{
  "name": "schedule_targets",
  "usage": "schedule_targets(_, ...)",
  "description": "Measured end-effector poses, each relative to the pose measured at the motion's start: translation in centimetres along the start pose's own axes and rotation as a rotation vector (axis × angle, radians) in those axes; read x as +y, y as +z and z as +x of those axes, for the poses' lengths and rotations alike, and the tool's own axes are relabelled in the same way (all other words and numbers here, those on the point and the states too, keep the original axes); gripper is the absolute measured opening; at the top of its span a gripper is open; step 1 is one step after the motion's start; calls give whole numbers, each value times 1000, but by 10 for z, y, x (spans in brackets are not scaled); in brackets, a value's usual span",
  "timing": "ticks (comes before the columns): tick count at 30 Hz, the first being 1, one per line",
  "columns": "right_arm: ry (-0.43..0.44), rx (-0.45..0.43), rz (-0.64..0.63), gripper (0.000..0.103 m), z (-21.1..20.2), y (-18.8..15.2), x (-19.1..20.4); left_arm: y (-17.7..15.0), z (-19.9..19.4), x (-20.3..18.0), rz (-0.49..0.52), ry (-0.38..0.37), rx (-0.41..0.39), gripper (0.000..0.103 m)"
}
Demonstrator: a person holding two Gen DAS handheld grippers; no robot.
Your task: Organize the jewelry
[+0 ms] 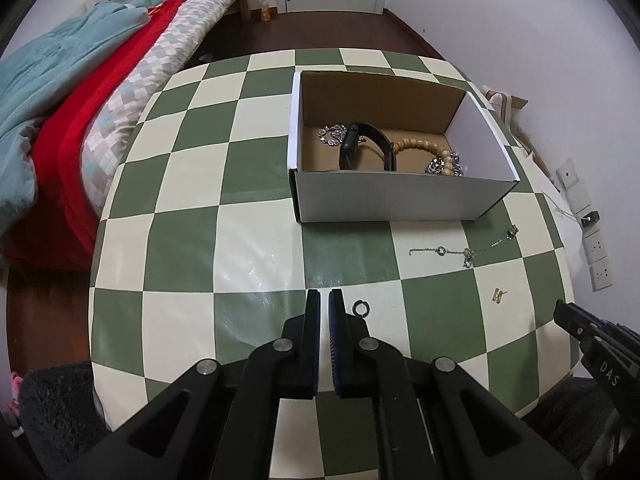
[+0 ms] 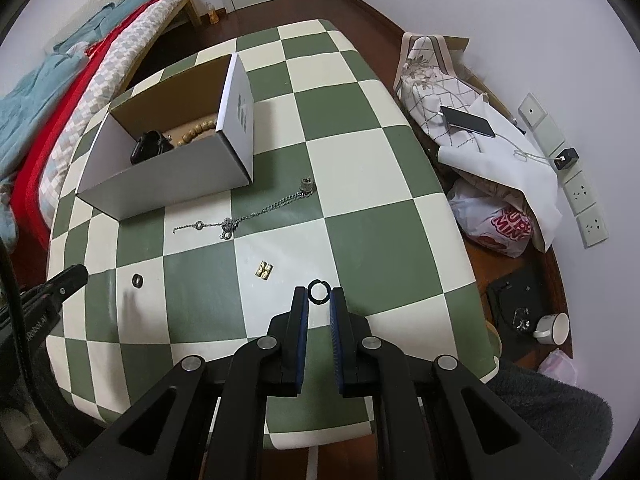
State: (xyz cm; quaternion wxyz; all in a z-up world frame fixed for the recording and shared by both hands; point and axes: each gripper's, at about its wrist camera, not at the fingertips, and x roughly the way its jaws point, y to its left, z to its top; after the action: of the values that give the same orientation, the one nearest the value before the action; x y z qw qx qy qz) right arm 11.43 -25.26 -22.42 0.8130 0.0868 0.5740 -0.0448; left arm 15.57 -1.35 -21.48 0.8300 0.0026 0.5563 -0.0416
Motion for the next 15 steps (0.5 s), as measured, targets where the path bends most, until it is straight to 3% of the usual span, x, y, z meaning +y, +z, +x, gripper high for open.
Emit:
schedule_targets(3,2,4,-4,11,1,-1,2,0,12,-6,3,-12,35,7)
schedule_targets(5,3,6,-4,11,1,-1,2,0,21,-11,5,0,39,16)
schedule_targets(8,3,7,-1,11,2,-1,1,0,35,-19,29,18,56,56)
schedule_targets(13,-4,4,9,11,1,1,-3,-6,54,-28,61,48,91,53)
schedule_targets(14,-4,3,10,11,0,2,-4,-7,53,-28,62,51,76,50)
schedule_targets(15,-6,3,10,11,0,2,-4,-7,52,-29,63,49,68,35)
